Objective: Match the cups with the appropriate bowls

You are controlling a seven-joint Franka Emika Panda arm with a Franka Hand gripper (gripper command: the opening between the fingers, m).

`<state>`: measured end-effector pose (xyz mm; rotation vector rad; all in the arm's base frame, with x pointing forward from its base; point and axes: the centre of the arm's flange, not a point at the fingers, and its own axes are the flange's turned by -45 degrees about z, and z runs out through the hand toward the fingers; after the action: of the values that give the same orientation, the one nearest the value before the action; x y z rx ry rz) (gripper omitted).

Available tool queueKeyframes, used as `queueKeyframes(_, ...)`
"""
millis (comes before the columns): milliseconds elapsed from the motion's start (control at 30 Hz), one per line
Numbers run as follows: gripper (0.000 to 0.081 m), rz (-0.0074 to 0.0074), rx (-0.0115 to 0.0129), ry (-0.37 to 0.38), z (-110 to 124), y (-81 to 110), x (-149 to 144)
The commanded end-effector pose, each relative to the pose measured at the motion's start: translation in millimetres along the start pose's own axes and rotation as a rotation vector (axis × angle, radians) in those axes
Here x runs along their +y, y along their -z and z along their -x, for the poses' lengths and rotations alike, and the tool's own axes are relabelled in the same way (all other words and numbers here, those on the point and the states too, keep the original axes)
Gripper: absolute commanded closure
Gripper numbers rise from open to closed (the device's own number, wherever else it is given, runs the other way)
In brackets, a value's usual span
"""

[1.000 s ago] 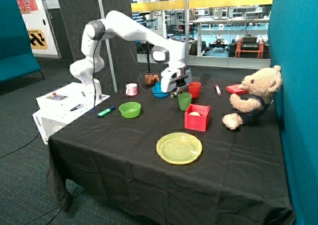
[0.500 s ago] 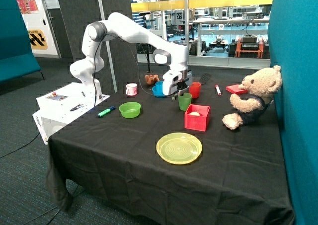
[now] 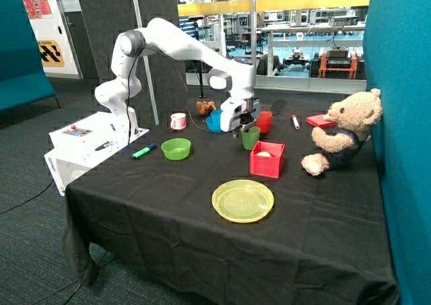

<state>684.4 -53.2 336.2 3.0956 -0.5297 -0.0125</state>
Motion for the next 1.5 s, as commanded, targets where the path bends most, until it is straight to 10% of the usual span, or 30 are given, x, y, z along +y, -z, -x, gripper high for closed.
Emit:
queueKeyframes(0, 0.0705, -0.0023, 0.0077, -0.007, 3.2, -7.5, 4.8)
queueKeyframes(167, 0.0805, -0.0024, 0.0077, -0.008, 4.2, -10.9, 5.4)
queueKeyframes(1467, 0.0808, -0.0022, 0.0077, 0.022, 17.6, -10.6, 5.3)
